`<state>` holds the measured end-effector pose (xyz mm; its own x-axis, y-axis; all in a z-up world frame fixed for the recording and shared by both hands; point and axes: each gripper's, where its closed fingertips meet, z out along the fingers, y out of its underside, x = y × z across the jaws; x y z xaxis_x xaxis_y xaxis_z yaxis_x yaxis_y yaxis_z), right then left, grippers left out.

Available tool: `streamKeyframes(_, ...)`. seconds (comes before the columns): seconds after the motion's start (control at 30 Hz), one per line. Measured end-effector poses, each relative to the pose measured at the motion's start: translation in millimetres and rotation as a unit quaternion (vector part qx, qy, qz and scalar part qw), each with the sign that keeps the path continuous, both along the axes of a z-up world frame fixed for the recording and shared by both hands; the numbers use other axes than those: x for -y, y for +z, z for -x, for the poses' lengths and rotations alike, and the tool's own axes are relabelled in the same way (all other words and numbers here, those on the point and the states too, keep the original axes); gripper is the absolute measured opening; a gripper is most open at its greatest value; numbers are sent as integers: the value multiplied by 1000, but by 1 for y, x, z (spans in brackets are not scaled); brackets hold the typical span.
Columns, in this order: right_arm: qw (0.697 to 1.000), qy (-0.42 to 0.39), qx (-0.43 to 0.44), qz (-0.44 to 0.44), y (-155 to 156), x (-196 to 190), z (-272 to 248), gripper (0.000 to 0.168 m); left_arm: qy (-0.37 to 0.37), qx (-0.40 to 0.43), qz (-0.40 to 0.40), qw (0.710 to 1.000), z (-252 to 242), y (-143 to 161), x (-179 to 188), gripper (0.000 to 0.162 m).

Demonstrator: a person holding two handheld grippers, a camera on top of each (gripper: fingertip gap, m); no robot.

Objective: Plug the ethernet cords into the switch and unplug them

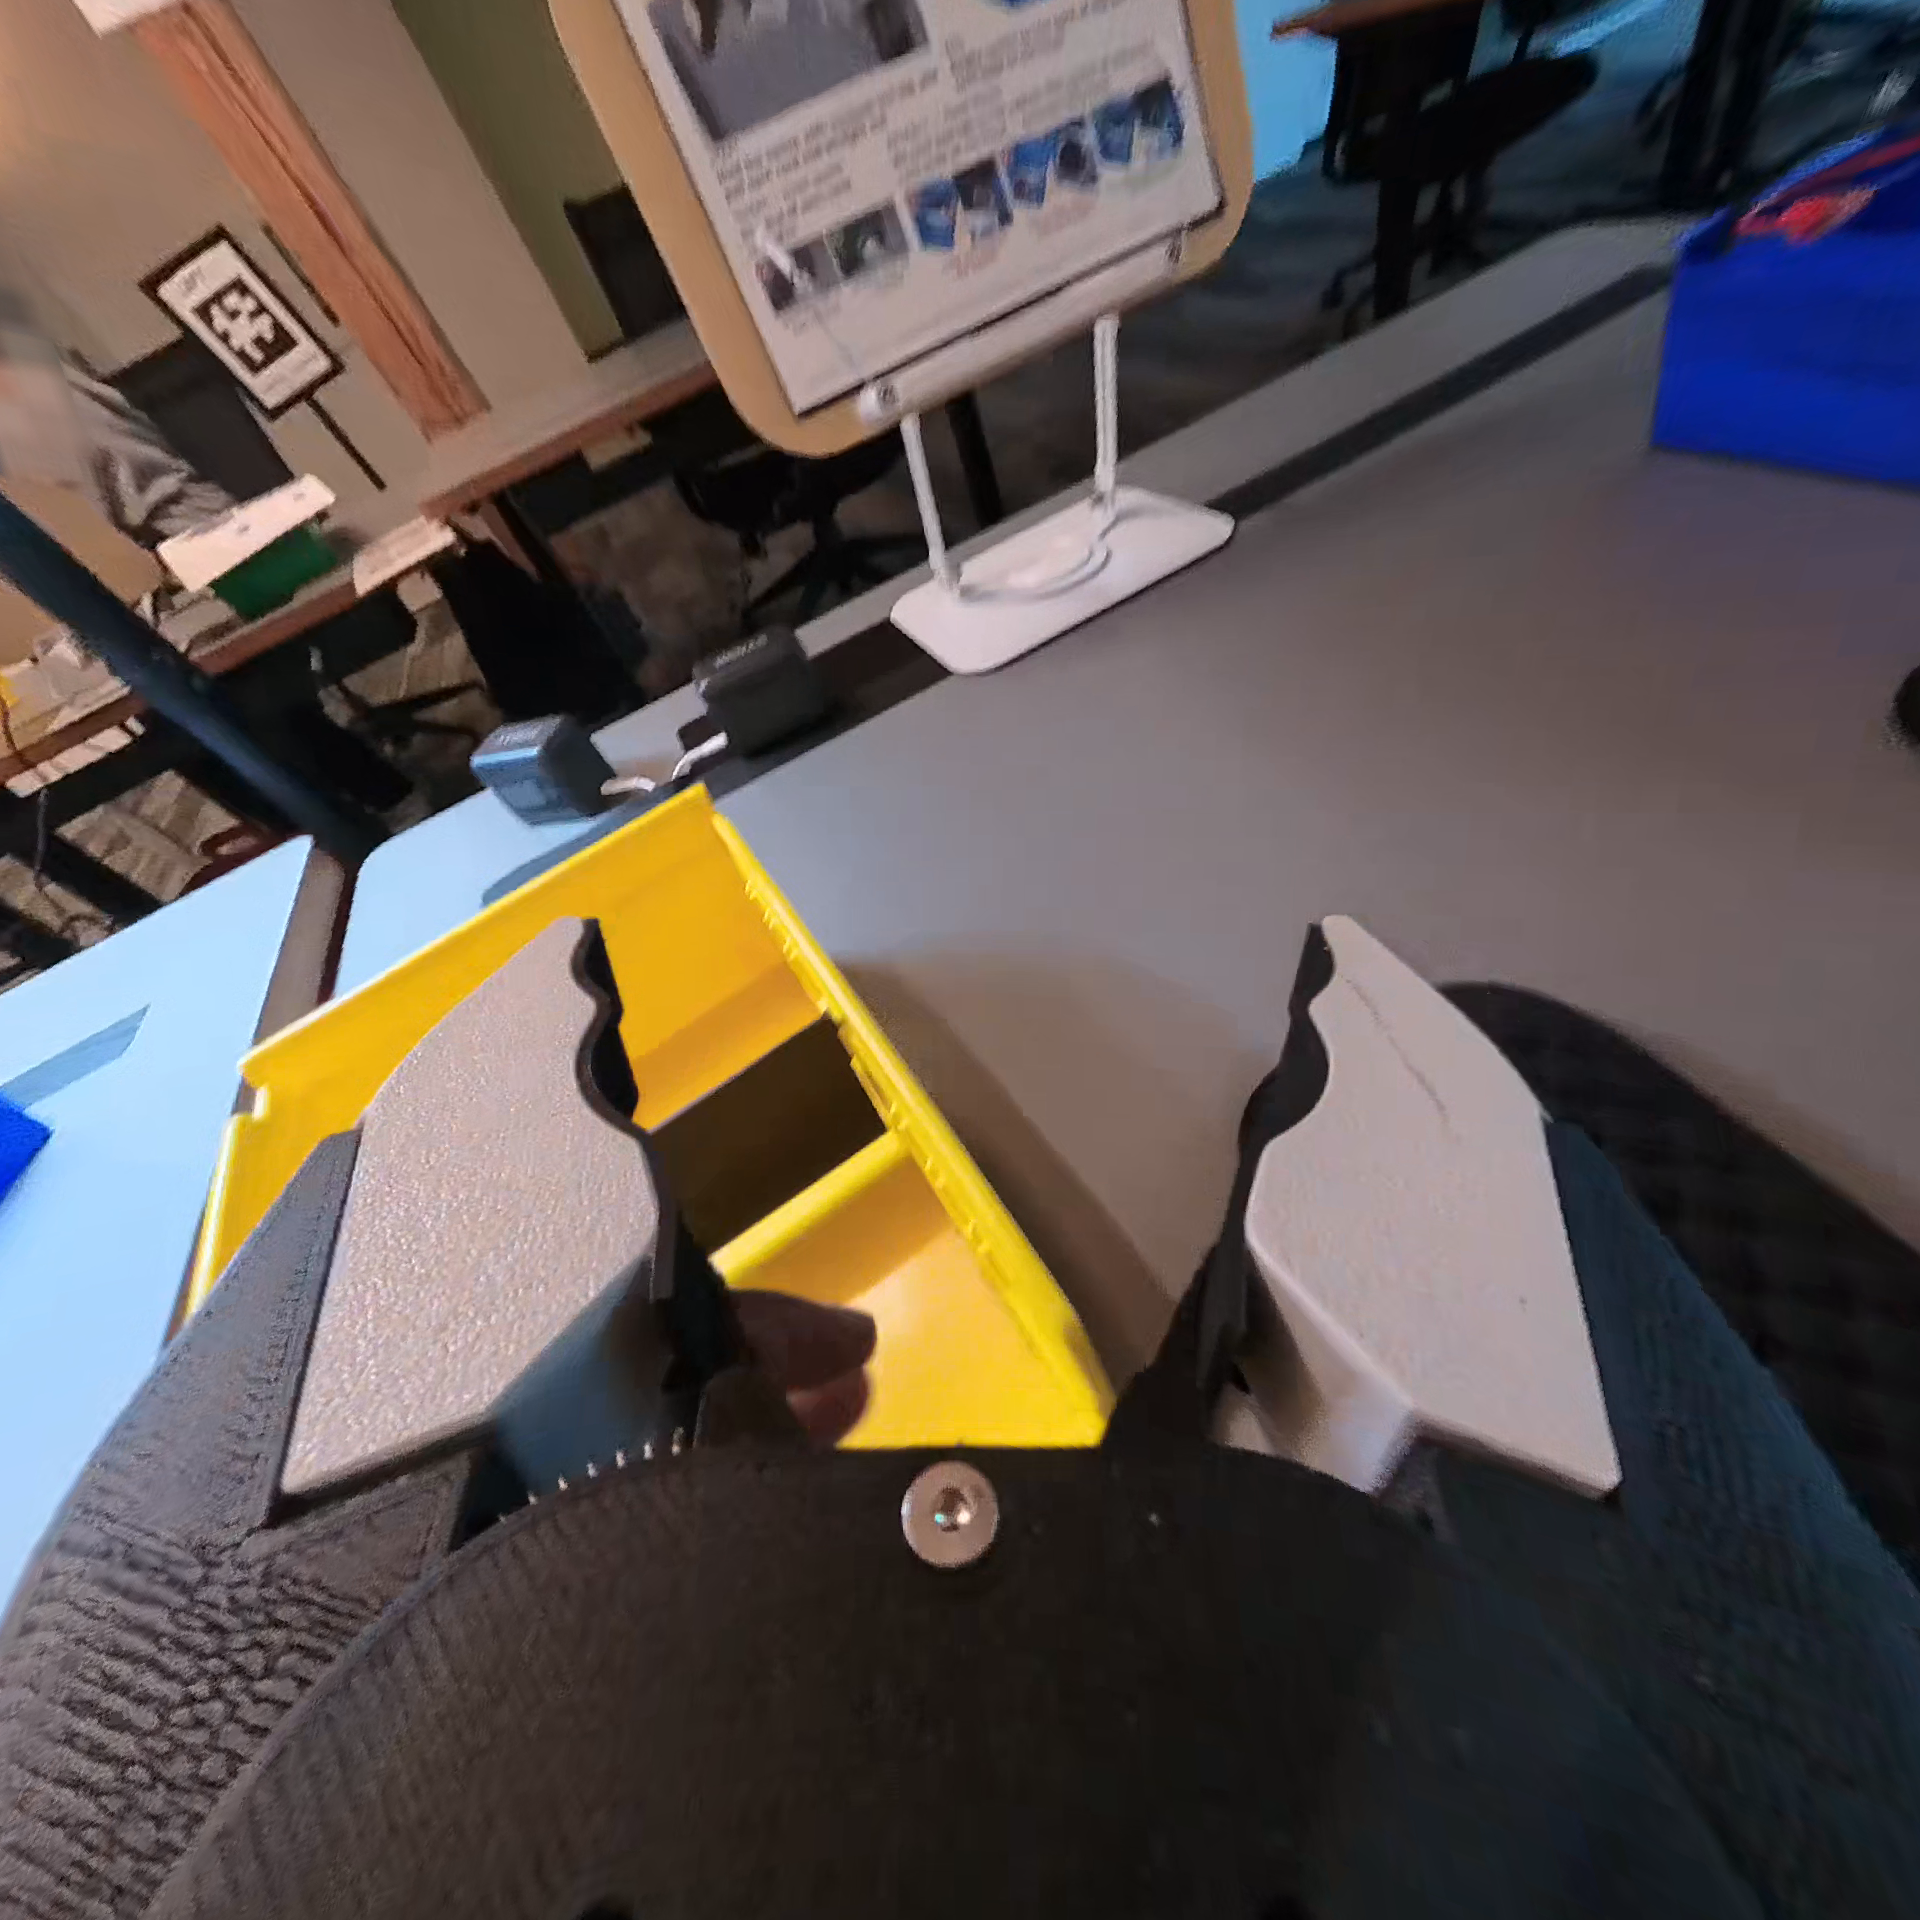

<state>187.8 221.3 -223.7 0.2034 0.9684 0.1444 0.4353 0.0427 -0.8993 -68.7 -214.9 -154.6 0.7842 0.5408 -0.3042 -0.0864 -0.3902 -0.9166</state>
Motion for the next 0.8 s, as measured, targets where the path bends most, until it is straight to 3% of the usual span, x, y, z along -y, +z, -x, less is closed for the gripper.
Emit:
streamKeyframes(0.07, 1000, -4, 17, 4, -9, -1, 2, 78, 2, 14, 45, 999, -2, -17, 10, 119)
streamKeyframes(0.17, 999, -9, 38, 23, -19, 1, 6, 84, 13, 40, 90, 995, -6, -43, 21, 113)
streamKeyframes(0.27, 997, -13, 70, 11, -28, 2, 6, 66, 23, 65, 108, 992, -5, -69, 23, 101)
streamKeyframes(0.37, 996, 2, 84, 3, -33, 6, 8, 49, 48, 88, 132, 986, 1, -93, 30, 80)
streamKeyframes(0.43, 996, -2, 87, 1, -35, 5, 8, 39, 57, 91, 151, 983, 4, -105, 34, 58)
streamKeyframes(0.53, 996, -21, 84, -21, -36, -4, 8, 13, 31, 118, 130, 984, 0, -116, 24, 33)
streamKeyframes(0.8, 999, -15, 46, -15, -35, -13, 29, 14, 41, 94, 128, 986, 24, -116, 4, 33)
